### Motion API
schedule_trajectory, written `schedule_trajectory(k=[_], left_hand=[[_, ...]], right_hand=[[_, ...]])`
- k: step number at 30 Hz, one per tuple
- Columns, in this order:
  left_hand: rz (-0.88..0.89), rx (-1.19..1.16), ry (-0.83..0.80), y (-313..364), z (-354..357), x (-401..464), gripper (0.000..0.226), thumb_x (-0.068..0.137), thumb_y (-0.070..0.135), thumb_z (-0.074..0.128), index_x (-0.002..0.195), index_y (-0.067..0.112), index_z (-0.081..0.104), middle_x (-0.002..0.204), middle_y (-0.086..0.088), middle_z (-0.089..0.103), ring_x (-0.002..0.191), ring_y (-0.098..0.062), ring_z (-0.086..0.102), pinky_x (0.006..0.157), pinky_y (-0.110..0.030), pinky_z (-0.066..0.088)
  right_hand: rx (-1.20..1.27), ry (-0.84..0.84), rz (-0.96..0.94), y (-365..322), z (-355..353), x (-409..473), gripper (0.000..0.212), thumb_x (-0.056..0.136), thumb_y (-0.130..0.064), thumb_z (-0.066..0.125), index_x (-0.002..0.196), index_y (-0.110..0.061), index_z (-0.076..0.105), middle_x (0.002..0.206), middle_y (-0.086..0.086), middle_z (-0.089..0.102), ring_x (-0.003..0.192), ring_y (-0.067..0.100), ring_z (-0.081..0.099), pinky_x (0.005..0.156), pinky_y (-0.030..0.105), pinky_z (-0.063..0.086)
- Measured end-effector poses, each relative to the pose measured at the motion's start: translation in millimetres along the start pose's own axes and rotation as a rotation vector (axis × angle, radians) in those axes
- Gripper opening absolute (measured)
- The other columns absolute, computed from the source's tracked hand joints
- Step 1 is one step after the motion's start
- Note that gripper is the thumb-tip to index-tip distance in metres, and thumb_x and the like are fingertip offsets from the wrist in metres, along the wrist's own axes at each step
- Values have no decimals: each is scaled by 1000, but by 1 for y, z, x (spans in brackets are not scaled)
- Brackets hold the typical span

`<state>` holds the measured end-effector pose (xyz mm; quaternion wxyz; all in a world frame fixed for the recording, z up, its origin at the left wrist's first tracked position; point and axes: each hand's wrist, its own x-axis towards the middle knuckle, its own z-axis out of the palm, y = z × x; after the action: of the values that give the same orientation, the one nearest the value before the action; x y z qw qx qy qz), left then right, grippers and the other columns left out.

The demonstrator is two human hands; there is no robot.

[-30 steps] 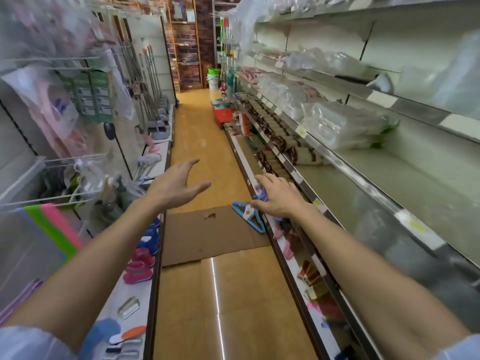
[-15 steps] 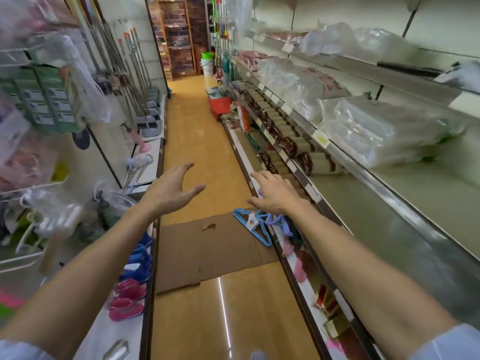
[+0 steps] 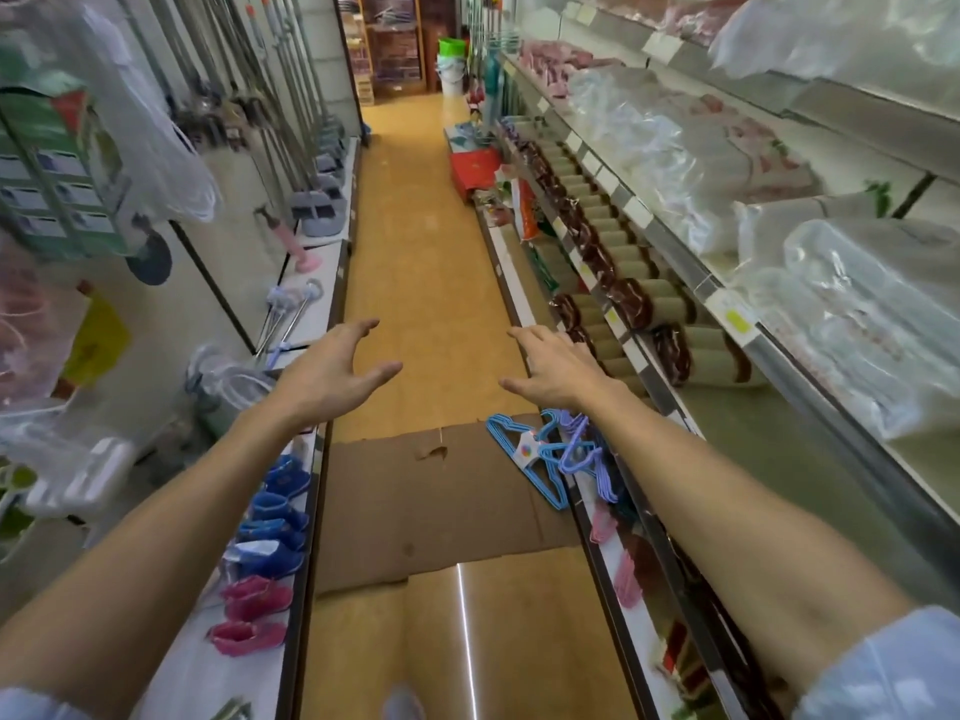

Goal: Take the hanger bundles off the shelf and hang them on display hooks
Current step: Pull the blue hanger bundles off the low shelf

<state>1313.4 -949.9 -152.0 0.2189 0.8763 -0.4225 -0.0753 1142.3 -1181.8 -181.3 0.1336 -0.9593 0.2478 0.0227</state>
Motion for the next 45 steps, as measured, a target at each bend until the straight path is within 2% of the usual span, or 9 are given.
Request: schedule_trajectory(k=[13, 20, 27, 30, 32, 34, 37, 42, 45], left_hand=[[119, -46, -157, -65, 26, 182, 76, 90, 58, 57, 153, 25, 28, 154, -4, 41, 136, -23, 44, 107, -44, 42], [137, -180, -232, -119, 96, 259, 83, 81, 65, 51, 151, 26, 32, 152, -2, 42, 133, -21, 46, 100, -39, 44], [115, -185, -240, -174, 226, 308, 90, 74, 69, 49, 151, 26, 33, 152, -2, 42, 132, -23, 47, 100, -45, 47], [103, -218, -198, -207, 301, 319, 87, 73, 70, 49, 149, 29, 34, 148, 0, 45, 126, -20, 50, 99, -44, 47], [108, -249, -193, -235, 357, 322, 75, 76, 71, 51, 143, 43, 35, 147, 4, 46, 120, -15, 51, 94, -41, 48], [113, -271, -184, -263, 409, 324, 61, 72, 85, 49, 126, 63, 32, 144, 10, 47, 116, -12, 50, 92, -43, 49], [128, -329, -117, -309, 483, 328, 60, 60, 95, 46, 114, 70, 36, 138, 12, 48, 118, -19, 53, 95, -54, 50], [108, -320, 0, -417, 594, 361, 64, 73, 75, 66, 131, 68, 38, 138, 16, 50, 113, -29, 56, 80, -54, 51], [148, -340, 53, -469, 650, 384, 63, 76, 68, 69, 130, 70, 36, 150, 13, 43, 120, -38, 52, 85, -61, 47]], right_hand=[[14, 0, 231, 22, 29, 138, 75, 91, -54, 58, 154, -27, 27, 160, 1, 30, 143, 30, 33, 114, 53, 27], [26, -14, 296, 56, 93, 211, 74, 91, -53, 58, 153, -27, 27, 155, 1, 35, 139, 28, 38, 114, 51, 31], [5, 25, 274, 112, 200, 274, 74, 92, -54, 57, 153, -27, 27, 156, 2, 34, 139, 27, 37, 115, 51, 31], [104, 85, 293, 135, 273, 296, 75, 92, -54, 58, 154, -24, 28, 157, 3, 34, 140, 26, 37, 114, 52, 33], [195, 100, 295, 150, 330, 304, 74, 92, -54, 58, 153, -23, 29, 158, 2, 33, 142, 25, 35, 114, 50, 33], [206, 103, 287, 166, 383, 314, 73, 93, -53, 57, 153, -22, 29, 158, 2, 32, 143, 25, 34, 114, 48, 33], [194, 128, 296, 192, 451, 331, 74, 93, -54, 58, 153, -23, 29, 159, 3, 32, 142, 27, 36, 113, 49, 35], [148, 211, 279, 231, 544, 359, 73, 92, -53, 58, 153, -25, 29, 158, 4, 33, 141, 29, 37, 113, 49, 34], [168, 266, 262, 248, 587, 371, 71, 91, -52, 59, 151, -24, 33, 155, 5, 36, 138, 28, 40, 112, 50, 36]])
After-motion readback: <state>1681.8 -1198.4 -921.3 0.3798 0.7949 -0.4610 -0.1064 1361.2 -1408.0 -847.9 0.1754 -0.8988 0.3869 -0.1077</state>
